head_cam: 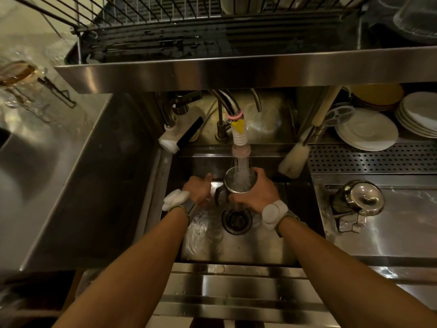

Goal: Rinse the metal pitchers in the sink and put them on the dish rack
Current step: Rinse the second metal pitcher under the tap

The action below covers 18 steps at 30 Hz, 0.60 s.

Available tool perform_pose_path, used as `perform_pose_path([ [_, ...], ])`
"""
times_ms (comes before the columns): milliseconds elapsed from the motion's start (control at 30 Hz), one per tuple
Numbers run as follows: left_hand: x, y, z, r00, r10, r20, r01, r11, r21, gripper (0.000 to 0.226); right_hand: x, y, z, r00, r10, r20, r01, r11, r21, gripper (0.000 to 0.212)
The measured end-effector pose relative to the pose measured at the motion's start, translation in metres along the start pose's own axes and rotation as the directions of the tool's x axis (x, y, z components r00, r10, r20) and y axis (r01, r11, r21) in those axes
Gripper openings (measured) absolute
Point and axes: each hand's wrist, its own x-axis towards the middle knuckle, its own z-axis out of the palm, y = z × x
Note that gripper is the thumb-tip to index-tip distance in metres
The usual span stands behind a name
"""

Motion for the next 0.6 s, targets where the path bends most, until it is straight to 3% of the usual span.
perform_pose_path([
  [100,-0.006,0.002,-0.006,0.999,0.045,0.008,-0.045,0.996,0.072,0.062,0.006,0.002,-0.006,0.997,0.039,-0.066,-0.036,0.998,0.046,0.109],
  [233,-0.009,0.004,-0.009,0.993,0.101,0.058,-0.109,0.982,0.152,0.056,0.006,-0.005,-0.004,1.0,0.002,0.007,-0.002,1.0,-0.015,0.11],
  [333,-0.012,0.008,-0.008,0.987,0.143,0.069,-0.153,0.972,0.179,0.052,0.007,0.0,-0.011,0.998,0.047,-0.041,-0.048,0.998,-0.028,0.111],
  [400,-0.011,0.007,-0.007,0.987,0.145,0.068,-0.156,0.97,0.186,0.051,0.008,-0.003,-0.012,0.995,0.063,-0.077,-0.065,0.998,-0.015,0.115],
  [467,-0.009,0.006,-0.008,0.988,0.137,0.066,-0.148,0.971,0.189,0.05,0.006,-0.008,-0.006,0.999,0.027,-0.018,-0.028,0.998,-0.054,0.117],
  [533,-0.007,0.006,-0.008,0.99,0.126,0.056,-0.134,0.974,0.18,0.05,0.004,-0.007,-0.003,0.999,0.018,0.033,-0.014,0.993,-0.118,0.112],
  [600,-0.006,0.006,-0.01,0.991,0.126,0.054,-0.134,0.976,0.173,0.05,0.007,-0.001,-0.006,0.999,0.054,-0.005,-0.054,0.994,-0.098,0.108],
])
